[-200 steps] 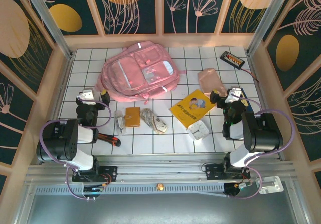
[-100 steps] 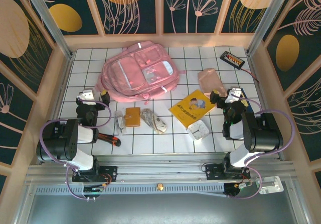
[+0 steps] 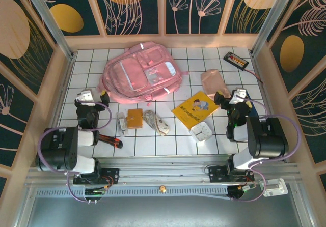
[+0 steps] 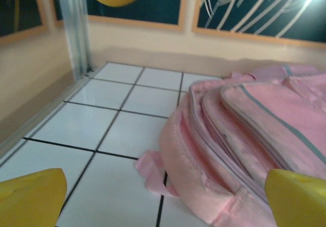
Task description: Pack the student bag
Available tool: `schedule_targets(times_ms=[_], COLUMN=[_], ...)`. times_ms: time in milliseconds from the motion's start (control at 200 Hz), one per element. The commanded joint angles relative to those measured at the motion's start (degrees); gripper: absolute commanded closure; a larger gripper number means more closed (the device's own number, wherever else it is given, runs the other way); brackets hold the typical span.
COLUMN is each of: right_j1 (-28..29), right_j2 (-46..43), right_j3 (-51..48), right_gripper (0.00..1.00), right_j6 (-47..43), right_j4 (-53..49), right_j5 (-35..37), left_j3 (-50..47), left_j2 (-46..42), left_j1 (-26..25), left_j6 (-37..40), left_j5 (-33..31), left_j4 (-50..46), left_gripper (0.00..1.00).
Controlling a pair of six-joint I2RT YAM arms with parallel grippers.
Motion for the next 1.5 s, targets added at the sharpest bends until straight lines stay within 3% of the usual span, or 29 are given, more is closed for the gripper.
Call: schedule_targets(times_ms=[0,85,205,395,605,716,871,1131,1361,1496], right_j1=[-0.13,-0.32,-0.94,-1.02,-0.25,1.83,6.77,17.61,25.83,29.12], right_j2=[-6.13,-11.42,-18.11,-21.23,-23.0,-22.75,-22.13,-19.88,-7.89,-2.55], right_j3=[1.95,4.57,12.17,22.93,28.4,31.16,33.2,33.14,41.11,44.26], right_gripper=[0.02,0.02,0.02,0.03,0.07,0.07,0.07,0.07,0.13,0.15], right_j6=[1.5,4.09,10.04,22.85,29.37,29.12,26.89,30.34,28.13,28.75], right_j4=[-6.19,-14.44,-32.35,-54.59,-65.5,-72.9,-80.81,-80.14,-80.94,-79.79], right_j5=[5.06,8.05,7.53,1.83,-14.9,-20.07,-25.27,-26.86,-23.94,-22.53], left_j3=[3.15,7.61,12.43,13.88,17.58,21.59,27.03,33.38,39.64,48.41], left_j2=[-5.9,-10.94,-17.91,-28.05,-30.4,-28.5,-23.77,-14.3,-3.4,5.34], left_j1=[0.2,0.2,0.2,0.2,-0.85,-4.82,-11.55,-11.79,-11.75,-11.5], left_j6=[-3.24,-8.27,-13.35,-22.13,-27.94,-27.34,-25.47,-25.41,-25.11,-23.6], left_j5=[-7.65,-13.44,-11.99,-0.3,15.65,17.89,16.0,11.66,15.39,17.09], left_j4=[-9.75,-24.2,-38.48,-46.75,-53.9,-60.79,-69.86,-79.8,-79.95,-81.55], left_gripper=[0.01,0.01,0.01,0.01,0.01,0.01,0.01,0.01,0.02,0.06])
